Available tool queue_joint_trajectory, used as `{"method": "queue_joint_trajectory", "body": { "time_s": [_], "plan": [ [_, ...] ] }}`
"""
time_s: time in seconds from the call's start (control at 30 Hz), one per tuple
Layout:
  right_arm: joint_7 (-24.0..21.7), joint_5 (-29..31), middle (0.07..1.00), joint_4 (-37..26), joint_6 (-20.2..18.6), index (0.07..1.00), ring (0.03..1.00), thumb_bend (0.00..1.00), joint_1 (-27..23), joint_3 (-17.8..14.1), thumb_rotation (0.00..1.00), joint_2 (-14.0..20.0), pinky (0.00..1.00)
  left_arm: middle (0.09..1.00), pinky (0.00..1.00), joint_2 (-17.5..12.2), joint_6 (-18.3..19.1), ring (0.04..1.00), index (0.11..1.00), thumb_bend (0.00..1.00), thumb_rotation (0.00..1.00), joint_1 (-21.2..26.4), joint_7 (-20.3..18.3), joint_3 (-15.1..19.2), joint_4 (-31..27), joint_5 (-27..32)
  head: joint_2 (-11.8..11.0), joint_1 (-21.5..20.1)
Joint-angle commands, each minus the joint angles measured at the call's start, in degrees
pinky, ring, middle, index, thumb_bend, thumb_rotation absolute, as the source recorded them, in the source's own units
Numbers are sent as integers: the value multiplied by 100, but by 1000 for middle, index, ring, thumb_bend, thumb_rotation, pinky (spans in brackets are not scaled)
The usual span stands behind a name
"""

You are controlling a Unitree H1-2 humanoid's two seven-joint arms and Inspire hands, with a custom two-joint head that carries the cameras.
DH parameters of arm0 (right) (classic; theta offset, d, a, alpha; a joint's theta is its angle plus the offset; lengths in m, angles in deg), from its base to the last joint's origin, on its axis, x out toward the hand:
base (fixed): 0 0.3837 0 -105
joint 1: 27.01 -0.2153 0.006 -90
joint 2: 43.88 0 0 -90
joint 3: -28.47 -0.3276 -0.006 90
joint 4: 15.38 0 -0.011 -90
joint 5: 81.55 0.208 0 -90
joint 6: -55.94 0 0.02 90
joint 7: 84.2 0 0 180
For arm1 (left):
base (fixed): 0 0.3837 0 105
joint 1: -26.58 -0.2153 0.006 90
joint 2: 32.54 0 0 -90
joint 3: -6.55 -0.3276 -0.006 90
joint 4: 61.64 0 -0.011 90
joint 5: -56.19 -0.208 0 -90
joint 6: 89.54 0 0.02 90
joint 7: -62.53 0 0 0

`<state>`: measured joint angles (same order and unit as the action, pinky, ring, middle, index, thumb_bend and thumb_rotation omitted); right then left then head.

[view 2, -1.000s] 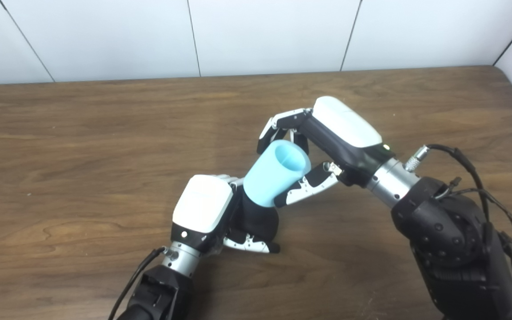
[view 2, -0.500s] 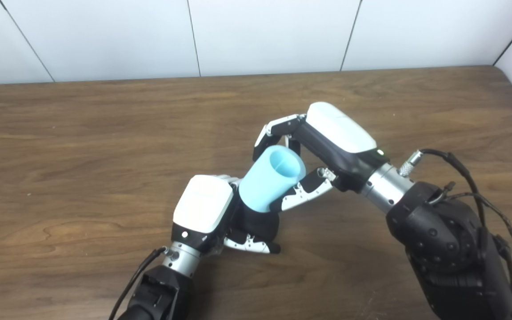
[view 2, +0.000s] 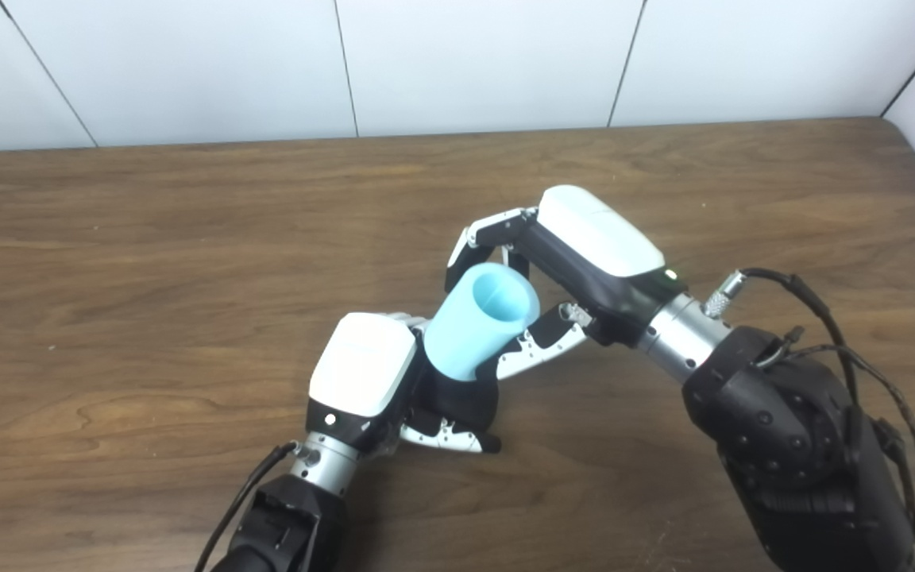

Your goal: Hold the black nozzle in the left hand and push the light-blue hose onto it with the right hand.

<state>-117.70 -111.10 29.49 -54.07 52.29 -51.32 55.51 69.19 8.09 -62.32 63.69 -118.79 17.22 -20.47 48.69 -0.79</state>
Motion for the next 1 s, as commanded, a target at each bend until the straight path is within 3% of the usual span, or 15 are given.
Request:
{"method": "queue_joint_trajectory", "body": {
  "time_s": [0.0,0.13,0.17,0.23,0.27,0.3,0.33,0.4,0.73,0.97],
  "plan": [
    [-16,10,510,-133,32,508,394,517,-155,5,0,-10,380,403,419,55,12,483,502,521,0,-56,-145,-90,47,-116,1,-5],
    [-66,-32,508,-178,-151,536,390,514,-146,-8,0,-35,404,405,421,48,44,485,500,522,0,-53,-200,-100,26,-138,1,-5],
    [-64,-44,499,-180,-150,514,450,522,-148,-7,0,-31,428,405,420,46,46,485,499,522,0,-52,-194,-103,26,-137,1,-5],
    [-69,-62,583,-188,-159,496,541,523,-155,1,106,-17,476,404,419,44,49,482,498,522,0,-52,-189,-107,25,-129,1,-5],
    [-81,-72,618,-197,-179,569,577,721,-161,5,84,-11,497,404,420,43,47,483,498,522,0,-52,-184,-108,26,-123,1,-5],
    [-84,-73,646,-203,-188,614,605,827,-165,4,76,-8,512,404,420,44,48,483,499,522,0,-53,-180,-109,26,-120,1,-5],
    [-78,-79,677,-207,-181,655,636,902,-166,1,78,-7,530,405,422,45,50,485,499,522,0,-53,-178,-111,26,-123,1,-5],
    [-52,-71,717,-189,-139,705,677,961,-161,-14,91,-8,572,405,425,48,53,488,500,522,0,-44,-176,-114,40,-126,-5,-18],
    [-20,-49,747,-176,-134,779,652,974,-145,-76,141,-10,543,403,424,51,32,484,501,521,0,-40,-198,-102,38,-25,-5,-18],
    [-46,-123,747,-212,-188,775,667,976,-116,-57,154,-28,562,405,420,41,24,486,499,522,0,-42,-178,-111,47,-34,-5,-18]
  ]
}}
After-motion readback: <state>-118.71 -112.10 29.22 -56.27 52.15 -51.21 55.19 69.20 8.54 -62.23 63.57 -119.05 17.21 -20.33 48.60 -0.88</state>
